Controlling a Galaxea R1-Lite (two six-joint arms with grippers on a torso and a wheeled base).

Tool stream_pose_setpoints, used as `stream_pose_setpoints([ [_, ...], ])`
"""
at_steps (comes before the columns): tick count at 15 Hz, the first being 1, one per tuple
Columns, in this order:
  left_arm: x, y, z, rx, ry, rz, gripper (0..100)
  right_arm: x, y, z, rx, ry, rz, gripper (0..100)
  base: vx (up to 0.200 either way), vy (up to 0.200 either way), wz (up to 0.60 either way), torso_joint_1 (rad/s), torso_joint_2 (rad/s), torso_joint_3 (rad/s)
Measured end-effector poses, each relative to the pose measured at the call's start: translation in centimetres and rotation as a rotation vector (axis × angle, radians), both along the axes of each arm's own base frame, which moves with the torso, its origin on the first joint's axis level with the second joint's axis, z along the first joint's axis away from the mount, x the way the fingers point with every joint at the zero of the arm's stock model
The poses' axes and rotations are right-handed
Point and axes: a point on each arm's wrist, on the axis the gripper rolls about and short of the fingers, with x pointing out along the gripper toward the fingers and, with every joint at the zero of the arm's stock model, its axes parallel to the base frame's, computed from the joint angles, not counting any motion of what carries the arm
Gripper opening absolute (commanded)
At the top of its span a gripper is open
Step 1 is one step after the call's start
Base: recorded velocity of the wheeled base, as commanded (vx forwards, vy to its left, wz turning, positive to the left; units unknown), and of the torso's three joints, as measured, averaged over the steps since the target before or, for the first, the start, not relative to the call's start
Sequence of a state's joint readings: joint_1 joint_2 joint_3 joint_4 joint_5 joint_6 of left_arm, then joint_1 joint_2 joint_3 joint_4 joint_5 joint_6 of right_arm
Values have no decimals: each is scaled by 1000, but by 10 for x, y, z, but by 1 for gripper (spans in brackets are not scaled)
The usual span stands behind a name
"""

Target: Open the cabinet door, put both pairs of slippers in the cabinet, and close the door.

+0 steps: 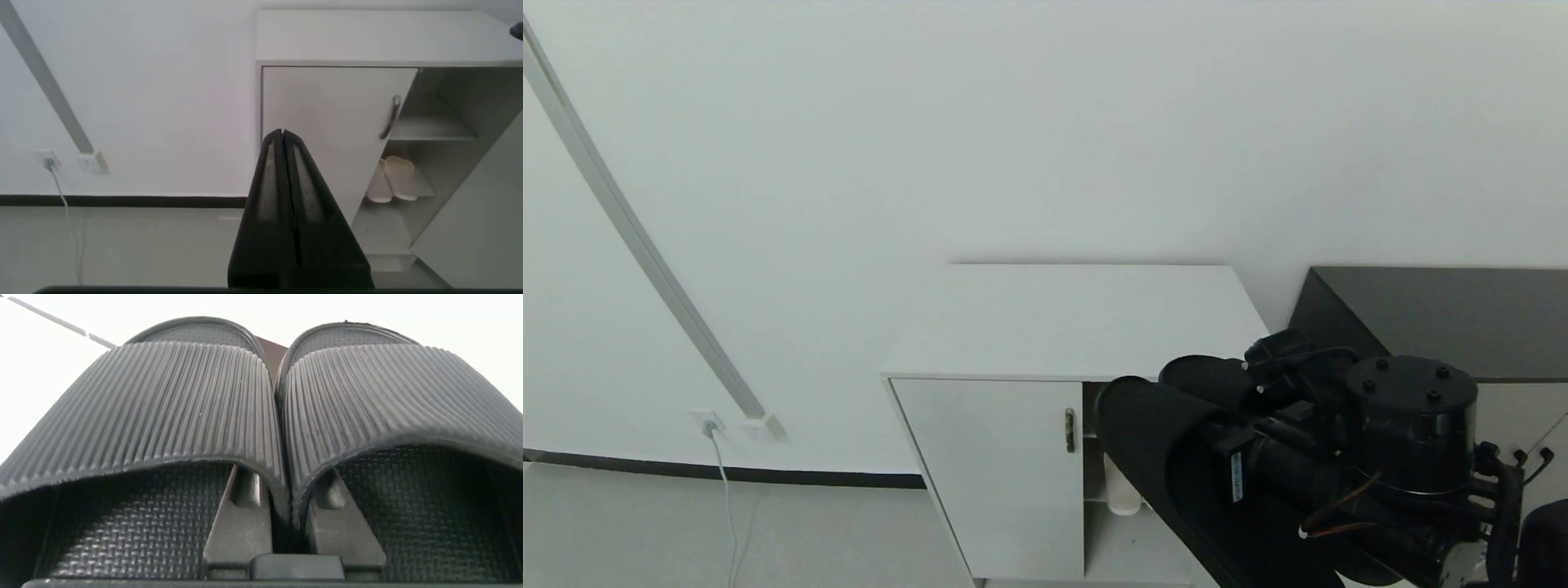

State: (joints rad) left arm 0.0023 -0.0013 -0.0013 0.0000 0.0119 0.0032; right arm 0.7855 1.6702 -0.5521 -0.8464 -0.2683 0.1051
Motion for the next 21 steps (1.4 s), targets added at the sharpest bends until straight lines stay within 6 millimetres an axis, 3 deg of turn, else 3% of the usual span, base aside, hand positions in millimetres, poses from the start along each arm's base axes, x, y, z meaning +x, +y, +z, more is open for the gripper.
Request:
stream_pose_setpoints([
  [21, 0, 0, 0, 0, 0, 0, 0, -1, -1, -3, -18, 5, 3, 0, 0, 0, -29, 0, 1, 0],
])
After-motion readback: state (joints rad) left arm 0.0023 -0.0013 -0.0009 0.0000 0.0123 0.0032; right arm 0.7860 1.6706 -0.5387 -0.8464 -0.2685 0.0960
